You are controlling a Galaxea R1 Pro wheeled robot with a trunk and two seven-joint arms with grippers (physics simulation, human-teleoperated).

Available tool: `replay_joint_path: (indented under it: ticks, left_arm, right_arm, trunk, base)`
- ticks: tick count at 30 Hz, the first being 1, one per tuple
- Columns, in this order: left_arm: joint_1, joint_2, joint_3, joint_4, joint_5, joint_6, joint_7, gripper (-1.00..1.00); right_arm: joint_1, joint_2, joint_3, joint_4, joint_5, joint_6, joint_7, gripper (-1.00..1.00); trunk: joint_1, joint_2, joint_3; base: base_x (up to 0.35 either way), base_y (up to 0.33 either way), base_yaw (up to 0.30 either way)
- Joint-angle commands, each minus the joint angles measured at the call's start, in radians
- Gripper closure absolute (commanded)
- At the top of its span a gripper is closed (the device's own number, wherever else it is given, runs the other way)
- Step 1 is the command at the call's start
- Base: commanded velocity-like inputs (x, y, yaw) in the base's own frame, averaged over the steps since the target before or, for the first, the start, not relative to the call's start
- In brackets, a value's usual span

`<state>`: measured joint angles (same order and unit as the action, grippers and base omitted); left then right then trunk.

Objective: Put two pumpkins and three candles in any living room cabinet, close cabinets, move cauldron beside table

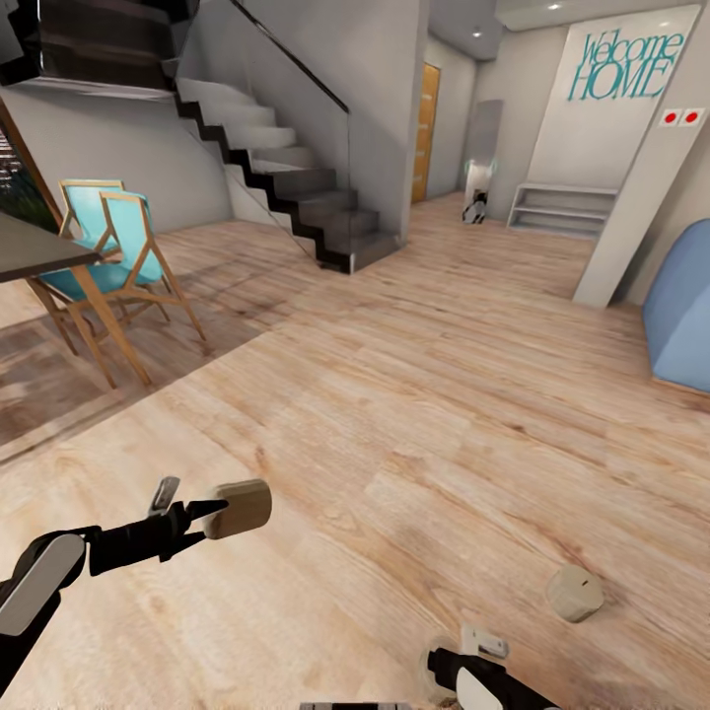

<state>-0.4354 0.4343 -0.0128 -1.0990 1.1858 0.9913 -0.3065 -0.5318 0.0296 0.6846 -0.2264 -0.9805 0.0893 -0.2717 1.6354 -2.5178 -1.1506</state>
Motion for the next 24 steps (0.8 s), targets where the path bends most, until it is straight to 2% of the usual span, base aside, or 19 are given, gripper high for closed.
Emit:
replay_joint_path:
  ticks: [1, 12, 24]
  left_arm:
    - [0.000, 0.001, -0.001, 0.001, -0.003, 0.001, -0.008, 1.00]
    - [0.007, 0.001, -0.002, 0.001, -0.005, 0.001, -0.010, 1.00]
    - [0.007, 0.001, -0.007, 0.001, -0.005, 0.001, -0.009, 1.00]
  right_arm:
    - [-0.001, -0.001, 0.007, -0.002, -0.003, 0.005, -0.007, -1.00]
    - [-0.001, 0.001, 0.009, -0.006, 0.009, -0.008, 0.027, -1.00]
    - [-0.001, 0.000, 0.009, -0.004, 0.011, -0.013, 0.031, -1.00]
  trunk:
    - [0.000, -0.001, -0.005]
    - [0.001, -0.001, -0.009]
    - [0.001, -0.001, -0.009]
  base:
    - [0.000, 0.000, 0.000]
    - [0.000, 0.000, 0.000]
    - [0.016, 0.000, 0.000]
